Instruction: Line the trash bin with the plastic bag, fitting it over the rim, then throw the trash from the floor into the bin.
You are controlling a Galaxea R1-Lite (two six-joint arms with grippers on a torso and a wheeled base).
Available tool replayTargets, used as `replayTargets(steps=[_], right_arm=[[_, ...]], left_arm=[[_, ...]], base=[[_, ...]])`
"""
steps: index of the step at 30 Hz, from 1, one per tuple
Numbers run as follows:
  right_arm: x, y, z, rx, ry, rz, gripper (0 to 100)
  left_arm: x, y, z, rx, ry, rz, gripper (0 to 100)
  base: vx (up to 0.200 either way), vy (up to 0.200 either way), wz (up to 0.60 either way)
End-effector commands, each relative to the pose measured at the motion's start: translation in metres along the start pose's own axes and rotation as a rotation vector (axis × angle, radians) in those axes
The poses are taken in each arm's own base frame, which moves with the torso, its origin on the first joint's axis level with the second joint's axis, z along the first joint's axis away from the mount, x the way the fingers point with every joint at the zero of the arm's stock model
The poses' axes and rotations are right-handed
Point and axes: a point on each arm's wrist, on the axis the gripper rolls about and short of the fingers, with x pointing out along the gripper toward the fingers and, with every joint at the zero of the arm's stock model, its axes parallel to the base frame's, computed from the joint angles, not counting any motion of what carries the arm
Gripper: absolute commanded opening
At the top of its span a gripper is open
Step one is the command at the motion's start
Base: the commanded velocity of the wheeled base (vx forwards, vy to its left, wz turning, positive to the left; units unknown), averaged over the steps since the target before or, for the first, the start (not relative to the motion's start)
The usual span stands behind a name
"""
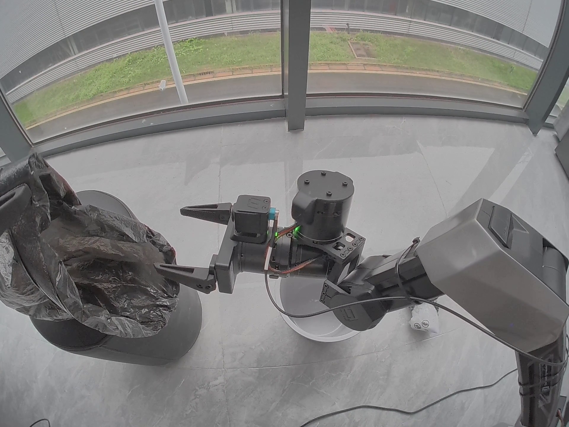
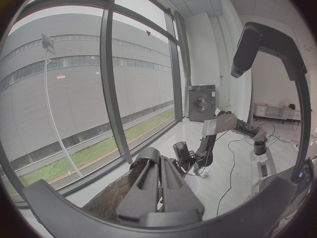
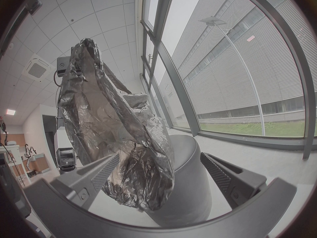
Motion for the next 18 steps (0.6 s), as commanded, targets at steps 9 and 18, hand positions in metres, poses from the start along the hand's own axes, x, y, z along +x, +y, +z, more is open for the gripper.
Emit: replayTargets(steps=[9, 18], right_arm=[[0.005, 0.004, 0.007, -0.001, -0.024, -0.002, 100], [-0.009, 0.001, -0.007, 0.003, 0.031, -0.033, 100]], left_arm=[[0.023, 0.000, 0.010, -0.015, -0.031, -0.112, 0], [0.019, 0.002, 0.015, -0.009, -0.054, -0.090, 0]], base=[[0.000, 0.000, 0.00], [0.000, 0.000, 0.00]])
